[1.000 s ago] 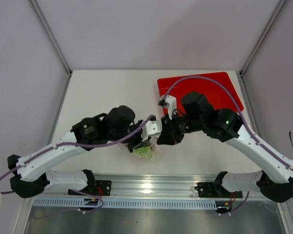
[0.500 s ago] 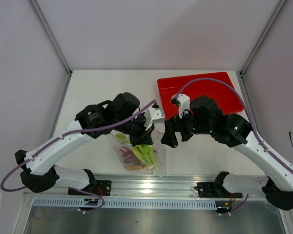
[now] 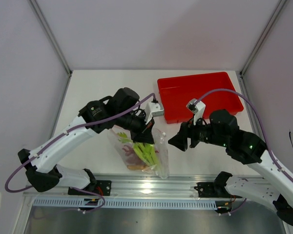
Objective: Place the food in the zip-top bag and seal the zipper
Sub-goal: Adjust the zipper food storage bag at the center of the board.
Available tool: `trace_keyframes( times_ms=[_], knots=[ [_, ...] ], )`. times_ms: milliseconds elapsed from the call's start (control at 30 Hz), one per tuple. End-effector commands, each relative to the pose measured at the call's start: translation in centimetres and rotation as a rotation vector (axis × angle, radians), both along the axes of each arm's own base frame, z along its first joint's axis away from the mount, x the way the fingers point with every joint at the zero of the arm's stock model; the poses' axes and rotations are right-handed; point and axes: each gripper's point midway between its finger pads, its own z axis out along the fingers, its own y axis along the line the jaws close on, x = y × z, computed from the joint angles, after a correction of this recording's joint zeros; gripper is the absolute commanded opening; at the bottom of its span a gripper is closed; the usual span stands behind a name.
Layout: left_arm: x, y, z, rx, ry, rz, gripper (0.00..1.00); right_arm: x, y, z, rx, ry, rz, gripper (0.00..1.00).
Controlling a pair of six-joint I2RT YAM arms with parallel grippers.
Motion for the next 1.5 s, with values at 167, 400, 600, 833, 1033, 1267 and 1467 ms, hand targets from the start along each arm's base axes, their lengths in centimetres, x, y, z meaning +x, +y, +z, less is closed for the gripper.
trace_keyframes(
  times_ms=[167,400,600,833,1033,1267,1467],
  knots=[
    [-0.3,-1.1,1.2,-0.093,0.038,-0.017,0.01,-0.9,2.7,4.6,0.164,-0.107,0.156,0.61],
    [-0.4,-1.1,1.4,-0.102,0.045,-0.022,0.01,-0.4,4.0,4.9,0.163,-0.125,0.200,0.59],
    [-0.7,-1.0,1.2,-0.100,0.056,-0.034,0.01,0.8,4.8,4.7,0.129,-0.131,0.191,0.19],
    [-0.9,-1.1,0.6,-0.086,0.074,-0.050,0.01,1.5,4.5,7.1,0.075,-0.212,0.200,0.00],
    [-0.6,-1.1,-0.3,-0.064,0.075,-0.039,0.01,1.3,3.7,8.7,0.015,-0.265,0.238,0.00],
    [0.0,-0.9,-1.1,-0.055,0.085,-0.014,0.00,0.7,3.2,6.1,-0.077,-0.194,0.299,0.03],
    [0.0,-1.0,-0.4,-0.084,0.095,-0.011,0.00,1.1,2.4,4.4,-0.037,-0.194,0.219,0.63]
  ],
)
